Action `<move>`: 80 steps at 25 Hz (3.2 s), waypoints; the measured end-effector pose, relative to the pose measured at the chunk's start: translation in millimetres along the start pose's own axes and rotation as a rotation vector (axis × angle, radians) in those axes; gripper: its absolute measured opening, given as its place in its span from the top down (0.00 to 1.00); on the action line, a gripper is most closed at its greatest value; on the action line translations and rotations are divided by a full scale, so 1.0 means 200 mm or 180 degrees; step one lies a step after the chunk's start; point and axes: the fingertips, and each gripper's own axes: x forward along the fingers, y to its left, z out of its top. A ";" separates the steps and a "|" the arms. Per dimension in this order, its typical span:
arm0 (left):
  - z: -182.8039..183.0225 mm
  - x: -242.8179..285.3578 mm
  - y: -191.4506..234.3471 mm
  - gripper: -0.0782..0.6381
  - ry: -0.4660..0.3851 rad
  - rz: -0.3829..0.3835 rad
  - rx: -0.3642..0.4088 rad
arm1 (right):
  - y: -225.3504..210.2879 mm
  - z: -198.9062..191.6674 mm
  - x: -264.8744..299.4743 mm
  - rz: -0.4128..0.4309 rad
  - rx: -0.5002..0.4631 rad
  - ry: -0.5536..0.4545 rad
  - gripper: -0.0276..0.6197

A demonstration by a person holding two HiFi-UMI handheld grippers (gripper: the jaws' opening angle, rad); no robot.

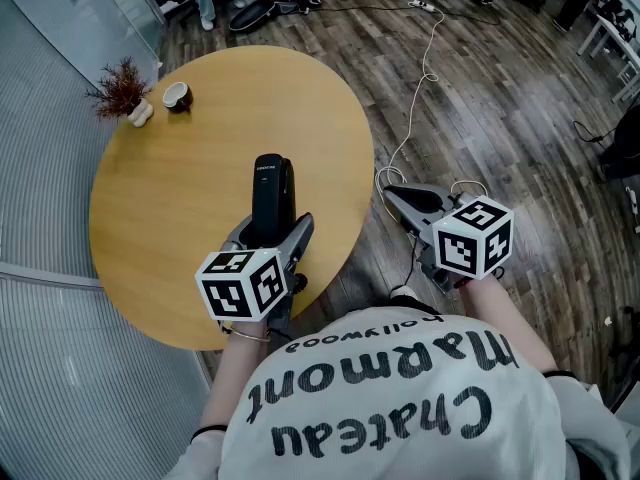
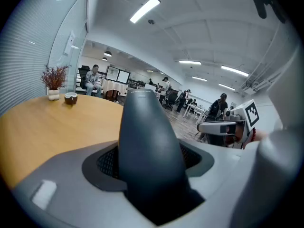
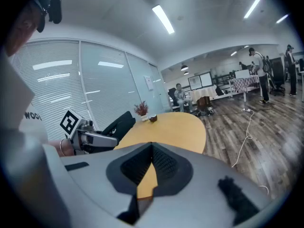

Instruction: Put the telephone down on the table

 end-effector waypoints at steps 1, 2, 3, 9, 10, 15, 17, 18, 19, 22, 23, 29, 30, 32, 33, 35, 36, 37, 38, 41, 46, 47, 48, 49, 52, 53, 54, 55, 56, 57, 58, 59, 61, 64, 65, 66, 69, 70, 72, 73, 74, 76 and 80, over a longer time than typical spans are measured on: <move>0.00 0.00 0.00 0.42 -0.0002 -0.0004 -0.0006 | 0.00 -0.01 0.00 -0.0002 0.0004 0.0001 0.94; 0.00 0.00 0.00 0.42 -0.0004 -0.0009 -0.0011 | -0.01 -0.01 0.00 -0.0007 0.0008 0.0001 0.94; 0.00 0.00 0.00 0.42 -0.0005 -0.0015 -0.0016 | -0.01 -0.01 -0.01 -0.0017 0.0014 -0.0003 0.94; 0.03 0.00 -0.01 0.42 -0.0069 -0.0072 -0.0060 | -0.14 0.02 -0.12 -0.0239 0.0150 -0.0166 0.94; 0.03 0.01 -0.01 0.42 -0.0081 -0.0076 -0.0074 | -0.18 0.02 -0.15 -0.0296 0.0187 -0.0198 0.93; 0.00 0.10 0.01 0.42 -0.0067 -0.0101 -0.0098 | -0.35 0.01 -0.18 -0.0488 0.0270 -0.0276 0.94; 0.03 0.16 0.00 0.42 -0.0083 -0.0126 -0.0104 | -0.44 0.02 -0.18 -0.0519 0.0310 -0.0302 0.94; 0.05 0.20 -0.02 0.42 -0.0091 -0.0130 -0.0102 | -0.49 0.04 -0.17 -0.0526 0.0335 -0.0322 0.94; 0.07 0.24 -0.03 0.42 -0.0095 -0.0120 -0.0099 | -0.55 0.06 -0.17 -0.0524 0.0359 -0.0340 0.93; 0.16 0.38 -0.08 0.42 -0.0102 -0.0027 -0.0112 | -0.75 0.11 -0.14 -0.0429 0.0416 -0.0336 0.94; 0.19 0.43 -0.08 0.42 -0.0115 0.0011 -0.0129 | -0.81 0.12 -0.12 -0.0365 0.0413 -0.0314 0.94; 0.40 0.75 -0.11 0.42 -0.0173 0.0189 -0.0341 | -1.08 0.26 0.02 0.0022 0.0158 -0.0049 0.94; 0.44 0.79 -0.12 0.42 -0.0180 0.0223 -0.0386 | -1.13 0.29 0.02 0.0066 0.0110 -0.0010 0.94; 0.51 0.87 -0.13 0.42 -0.0217 0.0308 -0.0460 | -1.21 0.35 0.03 0.0160 0.0041 0.0060 0.94; 0.55 0.90 -0.14 0.42 -0.0249 0.0351 -0.0491 | -1.26 0.38 0.03 0.0208 0.0013 0.0094 0.94; 0.61 0.97 -0.14 0.42 -0.0322 0.0430 -0.0533 | -1.34 0.43 0.06 0.0296 -0.0044 0.0157 0.93; 0.64 1.00 -0.14 0.42 -0.0361 0.0462 -0.0547 | -1.37 0.45 0.07 0.0336 -0.0075 0.0184 0.94; 0.67 1.03 -0.14 0.42 -0.0403 0.0486 -0.0566 | -1.40 0.47 0.09 0.0378 -0.0107 0.0207 0.94; 0.69 1.05 -0.14 0.42 -0.0444 0.0506 -0.0592 | -1.42 0.48 0.11 0.0424 -0.0136 0.0222 0.94; 0.72 1.13 -0.13 0.42 -0.0489 0.0564 -0.0689 | -1.44 0.54 0.19 0.0595 -0.0194 0.0220 0.94; 0.77 1.23 -0.10 0.42 -0.0358 0.0599 -0.0705 | -1.45 0.66 0.29 0.0772 -0.0295 0.0133 0.94; 0.78 1.24 -0.08 0.42 -0.0356 0.0618 -0.0693 | -1.45 0.68 0.31 0.0803 -0.0307 0.0134 0.94; 0.78 1.25 -0.07 0.42 -0.0366 0.0632 -0.0697 | -1.45 0.68 0.32 0.0835 -0.0319 0.0154 0.93; 0.77 1.26 -0.06 0.42 -0.0387 0.0642 -0.0718 | -1.45 0.68 0.34 0.0866 -0.0339 0.0184 0.94; 0.76 1.26 -0.01 0.43 -0.0455 0.0706 -0.0779 | -1.45 0.71 0.40 0.0987 -0.0478 0.0220 0.94; 0.76 1.26 0.00 0.43 -0.0461 0.0735 -0.0784 | -1.44 0.73 0.42 0.1032 -0.0518 0.0204 0.94; 0.76 1.25 0.02 0.43 -0.0460 0.0766 -0.0791 | -1.43 0.75 0.44 0.1079 -0.0541 0.0184 0.94; 0.75 1.24 0.03 0.43 -0.0459 0.0804 -0.0807 | -1.42 0.77 0.46 0.1126 -0.0547 0.0169 0.93; 0.74 1.22 0.04 0.43 -0.0465 0.0853 -0.0836 | -1.41 0.78 0.48 0.1180 -0.0541 0.0165 0.94; 0.73 1.20 0.07 0.43 -0.0480 0.0913 -0.0881 | -1.39 0.79 0.50 0.1243 -0.0527 0.0176 0.94; 0.72 1.18 0.10 0.43 -0.0502 0.0978 -0.0941 | -1.37 0.80 0.54 0.1316 -0.0507 0.0201 0.94; 0.71 1.15 0.14 0.43 -0.0524 0.1044 -0.1005 | -1.35 0.80 0.57 0.1396 -0.0491 0.0232 0.94; 0.69 1.11 0.22 0.43 -0.0563 0.1168 -0.1109 | -1.30 0.80 0.66 0.1575 -0.0496 0.0293 0.93; 0.70 1.08 0.29 0.43 -0.0633 0.1296 -0.1204 | -1.21 0.83 0.78 0.1876 -0.0607 0.0338 0.94; 0.71 1.08 0.31 0.43 -0.0663 0.1324 -0.1234 | -1.18 0.85 0.82 0.1977 -0.0649 0.0344 0.94; 0.73 1.07 0.32 0.43 -0.0689 0.1350 -0.1263 | -1.14 0.87 0.86 0.2078 -0.0680 0.0348 0.93; 0.76 1.06 0.41 0.43 -0.0724 0.1427 -0.1335 | -1.03 0.91 1.00 0.2361 -0.0694 0.0378 0.94; 0.77 1.06 0.45 0.43 -0.0720 0.1455 -0.1361 | -1.01 0.93 1.05 0.2437 -0.0696 0.0408 0.94; 0.77 1.07 0.52 0.43 -0.0707 0.1531 -0.1425 | -0.99 0.93 1.16 0.2561 -0.0733 0.0509 0.93; 0.76 1.08 0.57 0.43 -0.0710 0.1578 -0.1460 | -0.98 0.93 1.22 0.2614 -0.0762 0.0567 0.94; 0.74 1.09 0.62 0.43 -0.0722 0.1622 -0.1498 | -0.96 0.92 1.28 0.2664 -0.0788 0.0620 0.94; 0.74 1.07 0.73 0.43 -0.0768 0.1689 -0.1586 | -0.91 0.93 1.40 0.2769 -0.0822 0.0709 0.94; 0.74 1.00 0.83 0.43 -0.0812 0.1807 -0.1775 | -0.77 0.95 1.57 0.3045 -0.0872 0.0845 0.94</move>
